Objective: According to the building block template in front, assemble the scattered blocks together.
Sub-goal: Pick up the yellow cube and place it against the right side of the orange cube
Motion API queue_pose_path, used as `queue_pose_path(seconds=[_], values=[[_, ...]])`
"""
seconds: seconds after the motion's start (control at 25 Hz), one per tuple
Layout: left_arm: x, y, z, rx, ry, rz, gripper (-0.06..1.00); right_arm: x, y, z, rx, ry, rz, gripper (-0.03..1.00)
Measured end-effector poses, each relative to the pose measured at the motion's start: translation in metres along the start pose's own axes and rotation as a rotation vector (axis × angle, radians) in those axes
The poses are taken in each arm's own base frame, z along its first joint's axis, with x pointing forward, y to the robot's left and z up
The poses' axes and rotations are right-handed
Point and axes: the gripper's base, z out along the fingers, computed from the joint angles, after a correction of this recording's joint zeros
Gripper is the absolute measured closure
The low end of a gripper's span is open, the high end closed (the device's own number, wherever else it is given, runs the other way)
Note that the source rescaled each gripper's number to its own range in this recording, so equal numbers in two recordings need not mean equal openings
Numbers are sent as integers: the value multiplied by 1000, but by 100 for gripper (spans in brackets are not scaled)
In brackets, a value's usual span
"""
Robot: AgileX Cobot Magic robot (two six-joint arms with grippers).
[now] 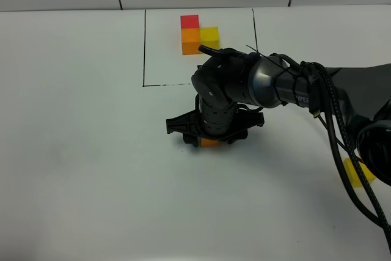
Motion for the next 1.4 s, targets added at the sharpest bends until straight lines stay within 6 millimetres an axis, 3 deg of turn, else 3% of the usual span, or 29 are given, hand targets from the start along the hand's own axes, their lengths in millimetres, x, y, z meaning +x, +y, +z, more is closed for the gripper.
queue_pose_path(seconds=[0.28, 0.44, 0.6, 0.88, 1.0, 1.12, 1.4], values=[[0, 0, 0, 0, 0, 0, 14, -1, -1, -2, 6, -14, -13, 22], [0, 0, 0, 0, 0, 0, 14, -3, -3, -9, 7, -32, -42, 7], [0, 0, 0, 0, 0, 0, 14, -6, -1, -33, -36, -67, -82, 0], [0, 0, 0, 0, 0, 0, 14, 0, 1, -75, -76, -70, -201, -1], [0, 0, 0, 0, 0, 0, 14, -2, -16, -83, -22, -13, -249, 0], [0, 0, 0, 0, 0, 0, 14, -2, -45, -86, 23, 26, -257, 1], [0, 0, 0, 0, 0, 0, 14, 22, -137, -89, 86, 39, -143, 4]])
